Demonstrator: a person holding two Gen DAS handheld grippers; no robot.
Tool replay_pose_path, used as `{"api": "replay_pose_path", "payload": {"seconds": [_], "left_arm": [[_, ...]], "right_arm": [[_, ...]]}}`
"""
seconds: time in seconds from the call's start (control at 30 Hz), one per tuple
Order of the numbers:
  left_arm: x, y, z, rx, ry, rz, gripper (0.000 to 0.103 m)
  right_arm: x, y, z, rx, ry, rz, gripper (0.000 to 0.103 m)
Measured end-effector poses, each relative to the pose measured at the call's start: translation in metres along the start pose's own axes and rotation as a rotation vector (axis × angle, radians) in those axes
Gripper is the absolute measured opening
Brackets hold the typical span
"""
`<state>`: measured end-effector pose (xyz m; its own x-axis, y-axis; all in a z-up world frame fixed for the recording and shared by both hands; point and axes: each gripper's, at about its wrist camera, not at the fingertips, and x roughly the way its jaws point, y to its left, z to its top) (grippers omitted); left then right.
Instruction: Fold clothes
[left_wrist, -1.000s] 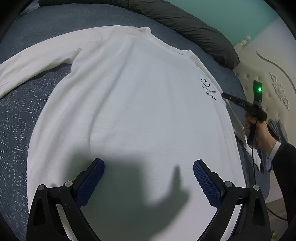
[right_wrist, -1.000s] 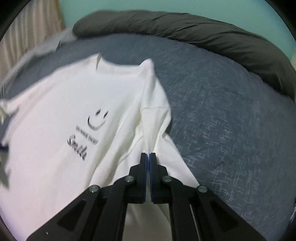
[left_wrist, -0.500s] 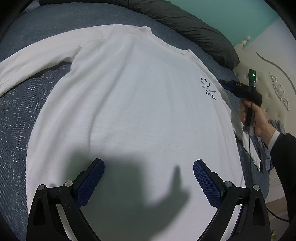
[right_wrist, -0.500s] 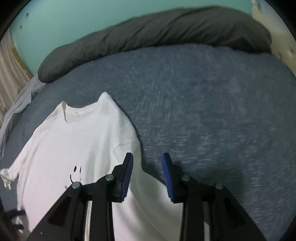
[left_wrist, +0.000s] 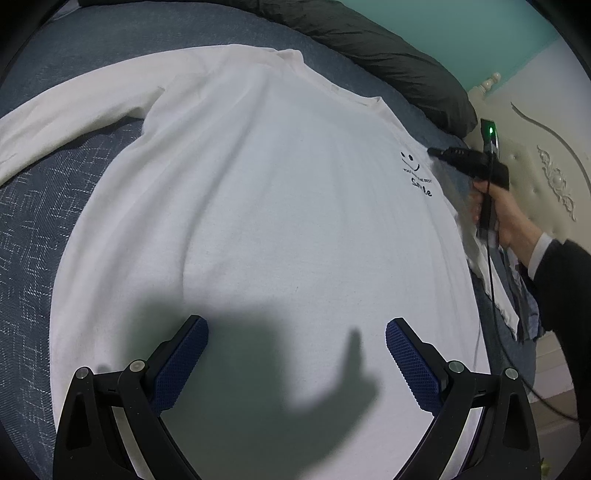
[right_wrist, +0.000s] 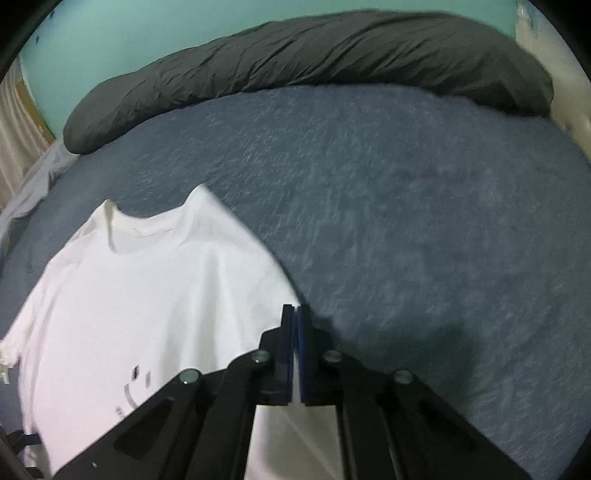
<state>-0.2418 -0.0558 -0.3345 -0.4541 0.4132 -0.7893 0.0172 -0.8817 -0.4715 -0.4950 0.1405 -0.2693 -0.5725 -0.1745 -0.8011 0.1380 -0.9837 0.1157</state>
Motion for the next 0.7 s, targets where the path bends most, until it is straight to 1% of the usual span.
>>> {"api": "replay_pose_path", "payload": {"seconds": [0.13,0.33,0.43,0.5,0.57,0.67,0.7], "left_arm": [[0.001,-0.001,0.0,0.007,0.004,0.003,0.099],[0.005,-0.001,0.001,0.014,0.013,0.006,0.099],[0.007,-0.003,0.002,0.023,0.017,0.012,0.1],[0.008,-0.003,0.003,0.019,0.019,0.01,0.1],[0.008,-0.004,0.003,0.017,0.018,0.006,0.1],[0.009,-0.004,0.003,0.014,0.017,0.005,0.1],[0.01,-0.005,0.003,0.014,0.018,0.006,0.1]], "right_arm": [[0.005,-0.007,0.017,-0.011,-0.01,-0.041,0.001],[0.022,-0.016,0.03,-0.032,0.023,-0.127,0.001],[0.036,-0.015,0.028,-0.047,0.048,-0.14,0.001],[0.043,-0.015,0.023,-0.041,0.067,-0.112,0.001],[0.04,-0.018,0.019,-0.04,0.05,-0.113,0.001],[0.02,-0.029,0.022,-0.012,-0.005,-0.142,0.001],[0.008,-0.035,0.023,0.01,-0.031,-0.129,0.002]]}}
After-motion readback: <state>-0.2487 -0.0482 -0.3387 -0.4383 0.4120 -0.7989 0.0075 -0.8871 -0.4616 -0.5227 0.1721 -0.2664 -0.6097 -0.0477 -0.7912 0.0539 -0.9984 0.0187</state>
